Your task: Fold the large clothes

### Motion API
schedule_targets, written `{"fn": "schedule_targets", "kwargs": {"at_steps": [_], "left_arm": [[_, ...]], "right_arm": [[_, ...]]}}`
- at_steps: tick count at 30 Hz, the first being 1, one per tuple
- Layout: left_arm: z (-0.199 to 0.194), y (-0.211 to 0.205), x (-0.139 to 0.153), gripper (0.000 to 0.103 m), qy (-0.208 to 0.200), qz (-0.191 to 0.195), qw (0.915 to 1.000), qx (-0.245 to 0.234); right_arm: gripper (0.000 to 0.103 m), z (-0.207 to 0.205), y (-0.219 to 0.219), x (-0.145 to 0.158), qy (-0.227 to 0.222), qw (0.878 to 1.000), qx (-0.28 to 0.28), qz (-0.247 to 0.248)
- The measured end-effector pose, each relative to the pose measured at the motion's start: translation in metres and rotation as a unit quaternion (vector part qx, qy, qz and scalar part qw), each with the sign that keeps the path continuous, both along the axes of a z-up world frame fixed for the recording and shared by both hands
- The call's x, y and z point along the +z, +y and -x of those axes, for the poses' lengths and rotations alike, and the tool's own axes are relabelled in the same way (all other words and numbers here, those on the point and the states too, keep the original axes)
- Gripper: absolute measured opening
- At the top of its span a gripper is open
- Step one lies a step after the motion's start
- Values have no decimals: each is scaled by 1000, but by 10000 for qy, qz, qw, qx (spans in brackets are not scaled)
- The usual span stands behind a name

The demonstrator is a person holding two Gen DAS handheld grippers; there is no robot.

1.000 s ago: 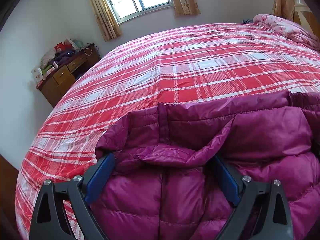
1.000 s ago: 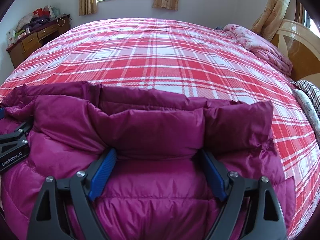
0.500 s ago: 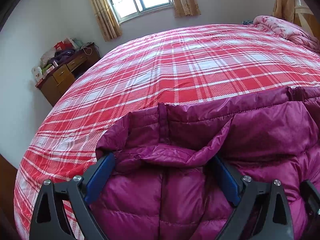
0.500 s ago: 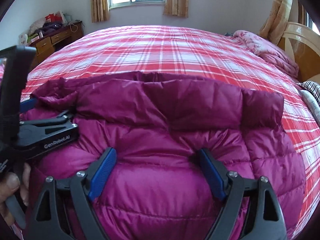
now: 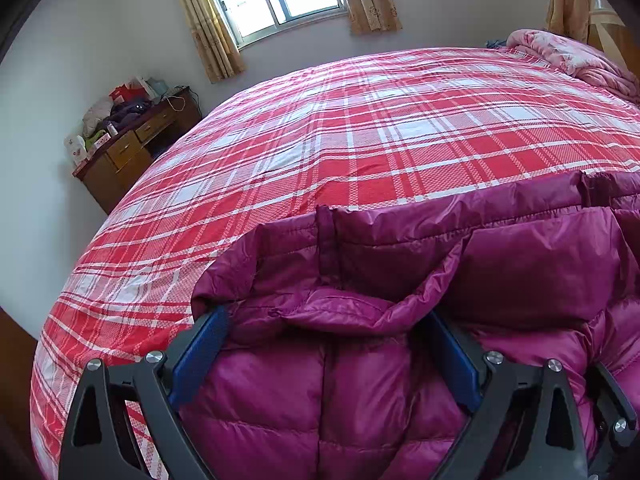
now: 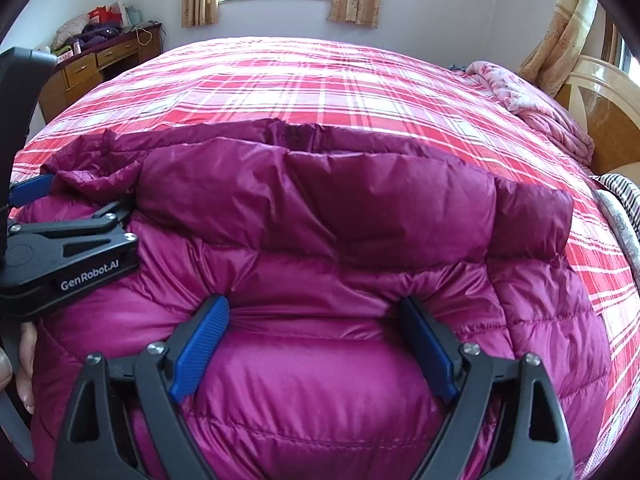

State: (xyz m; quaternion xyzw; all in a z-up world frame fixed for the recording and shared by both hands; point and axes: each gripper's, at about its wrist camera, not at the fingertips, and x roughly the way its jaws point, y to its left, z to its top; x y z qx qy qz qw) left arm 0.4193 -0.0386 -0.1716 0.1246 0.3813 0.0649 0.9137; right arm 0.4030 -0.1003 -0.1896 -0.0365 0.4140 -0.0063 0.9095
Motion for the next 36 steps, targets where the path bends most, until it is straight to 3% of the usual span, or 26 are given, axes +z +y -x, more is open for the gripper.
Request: {"fn": "schedule_targets", "kwargs": {"at_steps": [4, 7, 10, 14, 19, 26, 28, 30, 31, 33, 36], "left_arm": [[0, 0, 1, 97, 32, 5, 10000, -4], [7, 11, 6, 97, 178, 212, 9996, 44], [35, 30, 23, 97, 155, 541, 9983, 152], [96, 65, 40, 97, -130, 850, 9963, 79], [157, 111, 26, 97, -89, 1312, 9911, 229], [177, 116, 3, 97, 125, 2039, 9788, 170], [178, 111, -3, 86, 220, 2237, 9744, 75], [179, 105, -5, 77, 98, 2137, 9768, 38], [180, 101, -5, 58, 67, 2113, 9774, -48], [181, 96, -2, 42, 125, 2203, 9752, -179], [185, 82, 7, 14, 94, 1980, 9791, -455]], "right_arm": [[89, 0, 0, -1, -6, 10000, -16, 1], [89, 0, 1, 0, 3, 10000, -4, 35], [89, 9, -3, 10, 43, 9999, 98, -53], [91, 63, -10, 38, -361, 9990, 233, -114], [93, 125, -18, 36, -583, 9981, 169, -41], [93, 141, -17, 8, -458, 9988, 113, -105], [94, 139, -15, -2, -474, 9988, 106, 76], [96, 142, -11, -7, -566, 9979, 144, 291], [96, 142, -12, -8, -579, 9979, 120, 256], [97, 142, -14, -9, -578, 9981, 107, 196], [97, 142, -15, -9, -587, 9981, 109, 160]]}}
